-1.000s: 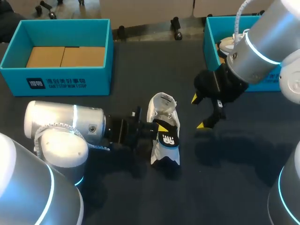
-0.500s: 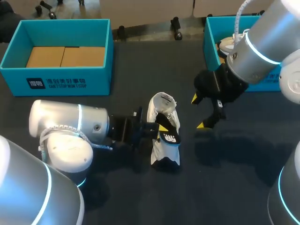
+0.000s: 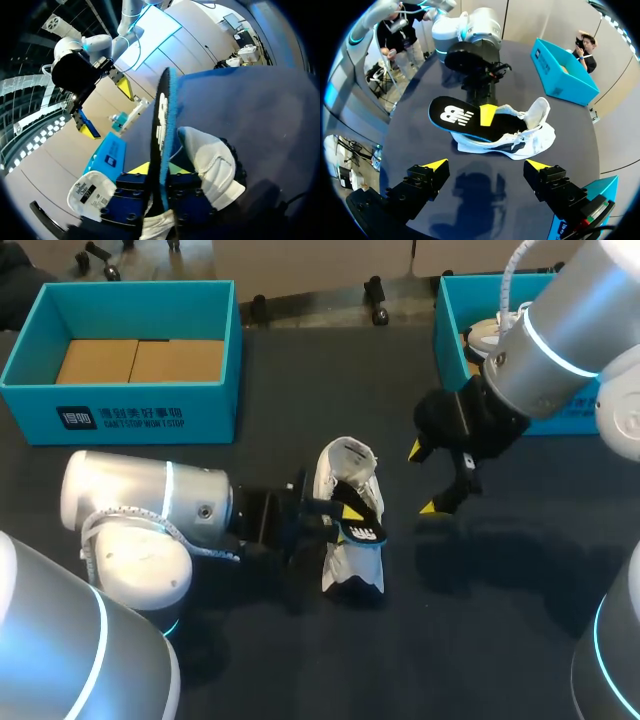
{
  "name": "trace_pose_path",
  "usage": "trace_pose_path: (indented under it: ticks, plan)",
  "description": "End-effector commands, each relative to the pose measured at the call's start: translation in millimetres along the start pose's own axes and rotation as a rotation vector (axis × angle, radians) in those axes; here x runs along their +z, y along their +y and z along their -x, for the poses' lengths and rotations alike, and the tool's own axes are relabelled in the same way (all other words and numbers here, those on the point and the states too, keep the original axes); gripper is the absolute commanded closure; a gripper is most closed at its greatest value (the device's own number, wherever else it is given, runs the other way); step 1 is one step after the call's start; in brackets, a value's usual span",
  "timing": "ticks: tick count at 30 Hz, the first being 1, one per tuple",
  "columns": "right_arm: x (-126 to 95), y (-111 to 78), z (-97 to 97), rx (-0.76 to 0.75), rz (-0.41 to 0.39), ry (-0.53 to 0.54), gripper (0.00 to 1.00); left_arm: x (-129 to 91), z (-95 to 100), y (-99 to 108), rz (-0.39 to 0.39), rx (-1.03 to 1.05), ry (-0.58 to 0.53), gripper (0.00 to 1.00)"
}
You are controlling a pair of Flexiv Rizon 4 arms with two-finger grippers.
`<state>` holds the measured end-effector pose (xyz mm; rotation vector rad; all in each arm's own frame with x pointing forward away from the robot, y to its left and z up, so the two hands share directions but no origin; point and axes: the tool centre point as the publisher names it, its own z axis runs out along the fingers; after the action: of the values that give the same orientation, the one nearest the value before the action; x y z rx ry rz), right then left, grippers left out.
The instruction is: Take the shoe out of the shoebox, open the shoe tongue, remove and reinsert the insole, then place the shoe into the shoebox
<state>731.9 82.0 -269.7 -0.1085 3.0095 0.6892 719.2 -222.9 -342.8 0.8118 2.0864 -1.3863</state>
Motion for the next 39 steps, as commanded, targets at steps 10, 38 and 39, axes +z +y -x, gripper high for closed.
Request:
trace_pose_path:
  ticks: [10, 38, 39]
  plan:
    - [1, 0.3, -0.7, 0.001, -0.003, -0.003, 0.00, 16, -0.3, 26, 0.073, 0.038, 0.019, 1.00]
    - [1, 0.3, -0.7, 0.001, -0.003, -0.003, 0.00, 18, -1.6, 18, 0.061, 0.063, 0.033, 1.00]
    - [1, 0.3, -0.7, 0.001, -0.003, -0.003, 0.00, 19, -1.3, 21, 0.065, 0.063, 0.033, 1.00]
